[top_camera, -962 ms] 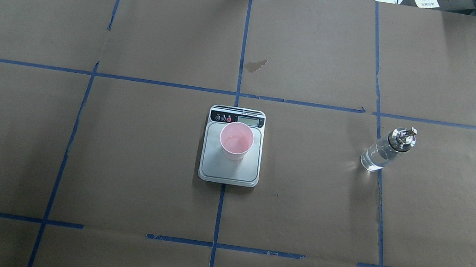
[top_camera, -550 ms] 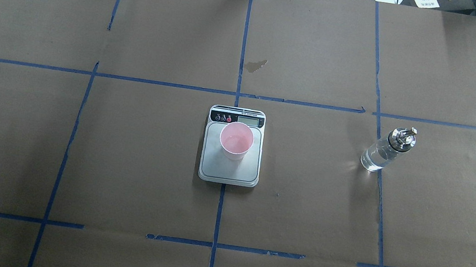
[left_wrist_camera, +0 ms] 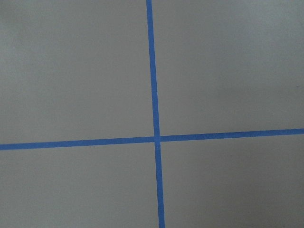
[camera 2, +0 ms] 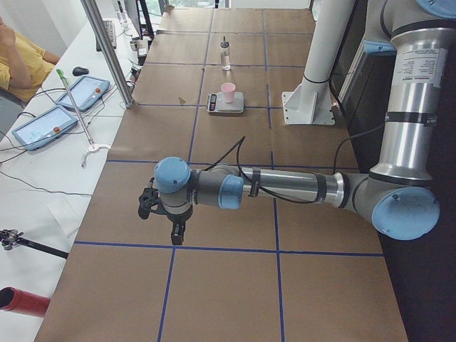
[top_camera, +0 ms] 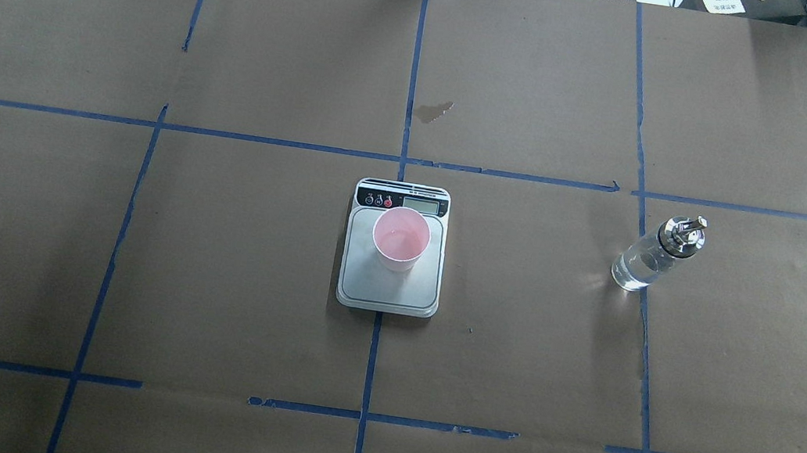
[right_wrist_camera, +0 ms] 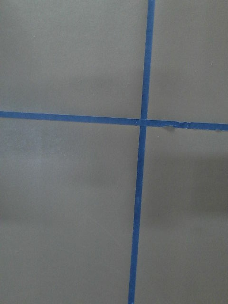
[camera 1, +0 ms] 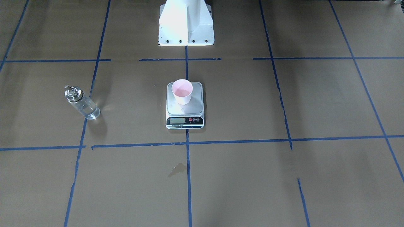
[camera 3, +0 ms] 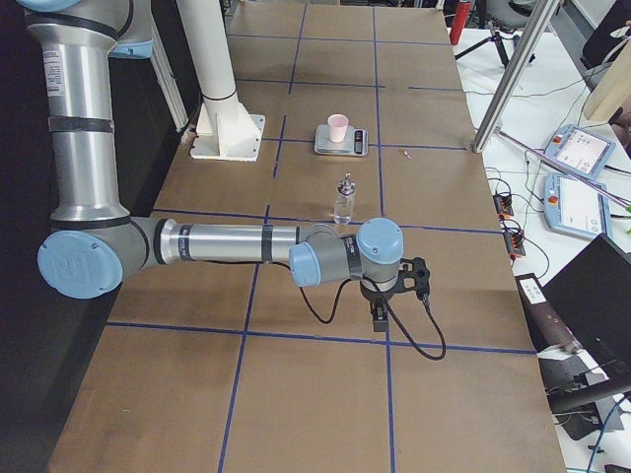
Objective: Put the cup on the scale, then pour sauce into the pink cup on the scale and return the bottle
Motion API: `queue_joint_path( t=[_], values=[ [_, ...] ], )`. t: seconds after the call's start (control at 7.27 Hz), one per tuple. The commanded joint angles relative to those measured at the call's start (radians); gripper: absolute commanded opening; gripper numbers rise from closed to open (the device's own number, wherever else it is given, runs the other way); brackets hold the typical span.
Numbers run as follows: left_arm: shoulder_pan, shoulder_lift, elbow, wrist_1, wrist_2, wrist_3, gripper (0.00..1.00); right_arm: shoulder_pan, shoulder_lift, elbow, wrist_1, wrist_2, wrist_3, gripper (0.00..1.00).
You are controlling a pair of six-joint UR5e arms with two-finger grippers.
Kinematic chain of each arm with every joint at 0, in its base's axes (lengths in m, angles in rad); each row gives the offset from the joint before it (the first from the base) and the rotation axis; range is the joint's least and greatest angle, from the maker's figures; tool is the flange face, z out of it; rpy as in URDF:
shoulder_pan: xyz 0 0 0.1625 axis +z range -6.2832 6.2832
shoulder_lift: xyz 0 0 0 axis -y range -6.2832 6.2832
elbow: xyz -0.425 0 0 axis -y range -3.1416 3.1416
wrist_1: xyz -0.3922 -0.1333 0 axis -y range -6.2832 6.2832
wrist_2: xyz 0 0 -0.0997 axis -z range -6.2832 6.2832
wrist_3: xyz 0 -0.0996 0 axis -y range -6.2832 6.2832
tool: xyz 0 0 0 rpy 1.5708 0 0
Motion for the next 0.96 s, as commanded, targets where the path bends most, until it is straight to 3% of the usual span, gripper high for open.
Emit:
queue_joint_path(
  t=[0.0, 0.83],
  values=[
    [0.001, -0.014, -0.005, 0.109, -0.002, 0.006, 1.0, 0.0, -0.001, 0.0, -0.001, -0.001, 0.0, 1.0],
    [0.006, -0.02, -0.014, 0.107, -0.004, 0.006, 1.0, 0.0, -0.03, 0.014, 0.001, 0.002, 0.0, 1.0]
  ],
)
